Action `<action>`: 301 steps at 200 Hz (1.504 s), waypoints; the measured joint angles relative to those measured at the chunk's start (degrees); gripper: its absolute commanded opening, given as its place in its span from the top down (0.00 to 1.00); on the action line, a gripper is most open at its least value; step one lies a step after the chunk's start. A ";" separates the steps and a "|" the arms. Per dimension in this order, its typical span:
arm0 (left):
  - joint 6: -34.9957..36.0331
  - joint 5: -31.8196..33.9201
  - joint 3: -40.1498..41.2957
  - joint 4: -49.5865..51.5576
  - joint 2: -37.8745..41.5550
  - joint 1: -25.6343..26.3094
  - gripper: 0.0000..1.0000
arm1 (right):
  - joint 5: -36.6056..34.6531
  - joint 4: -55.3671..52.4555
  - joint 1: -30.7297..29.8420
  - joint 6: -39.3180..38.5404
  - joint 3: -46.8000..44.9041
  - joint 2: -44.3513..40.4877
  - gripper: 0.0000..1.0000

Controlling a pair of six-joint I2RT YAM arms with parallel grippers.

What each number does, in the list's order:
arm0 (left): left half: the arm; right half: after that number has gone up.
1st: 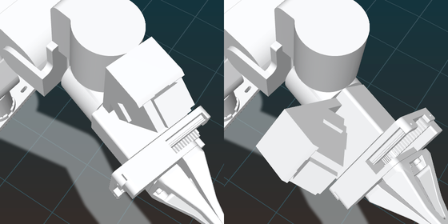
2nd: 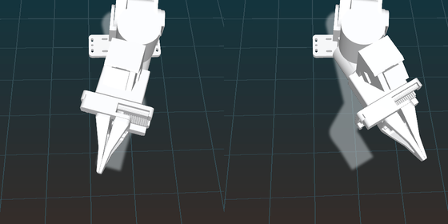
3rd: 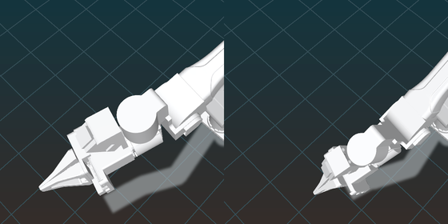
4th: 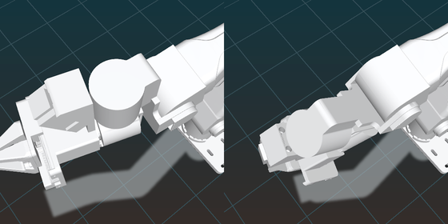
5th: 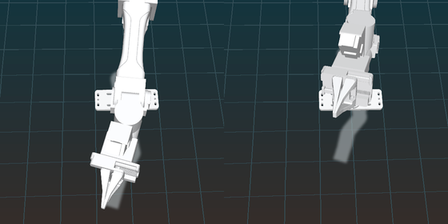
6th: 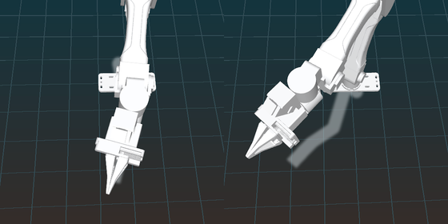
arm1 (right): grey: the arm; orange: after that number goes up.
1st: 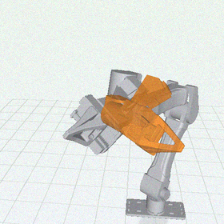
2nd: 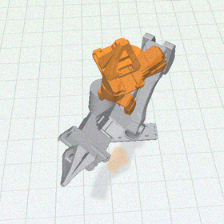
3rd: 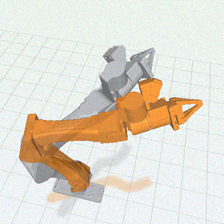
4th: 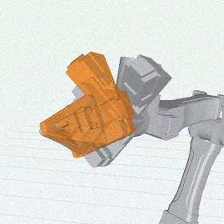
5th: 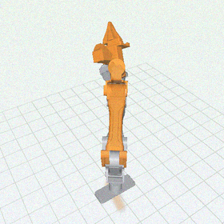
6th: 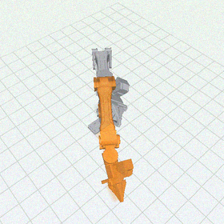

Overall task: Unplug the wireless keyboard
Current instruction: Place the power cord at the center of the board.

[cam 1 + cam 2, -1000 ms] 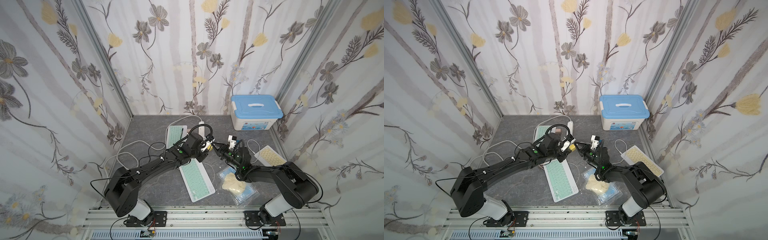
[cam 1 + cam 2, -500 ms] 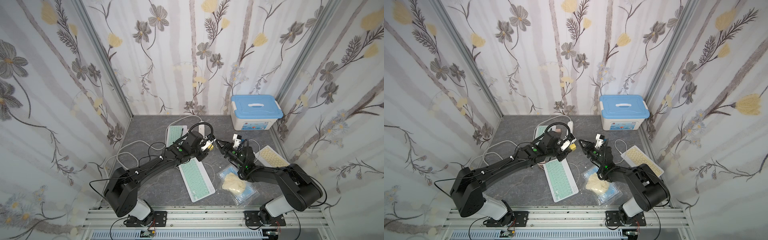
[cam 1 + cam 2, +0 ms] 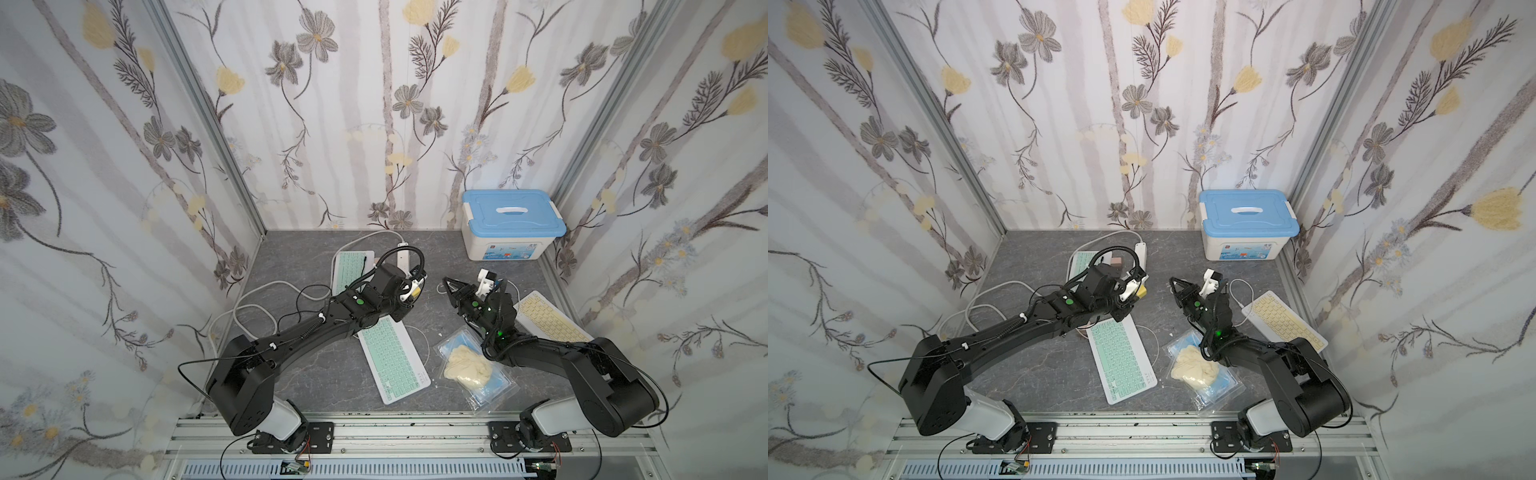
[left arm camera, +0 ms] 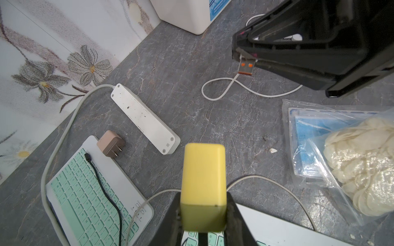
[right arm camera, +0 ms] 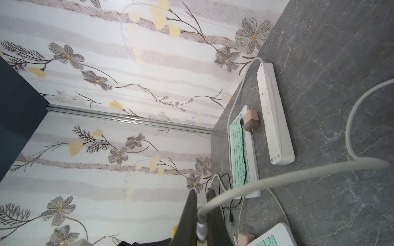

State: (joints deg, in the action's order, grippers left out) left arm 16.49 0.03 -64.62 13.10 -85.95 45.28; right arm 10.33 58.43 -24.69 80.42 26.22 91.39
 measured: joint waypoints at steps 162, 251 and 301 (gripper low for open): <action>-6.23 -4.96 -2.78 -1.40 -3.15 -4.02 1.00 | 4.94 -38.23 -1.99 -29.40 17.25 12.48 0.65; -14.58 -2.47 -14.14 -3.13 -21.51 -4.24 1.00 | 5.07 -41.62 -2.54 -31.17 12.15 4.31 0.30; -18.53 -1.29 -23.43 -3.02 -32.48 -4.24 1.00 | 5.07 -44.00 -2.40 -32.85 9.84 0.79 0.28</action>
State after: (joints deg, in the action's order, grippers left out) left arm -2.04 -1.26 -88.05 10.09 -118.43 41.04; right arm 15.40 14.44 -27.09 47.57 36.05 92.18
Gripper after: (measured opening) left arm 0.285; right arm 0.723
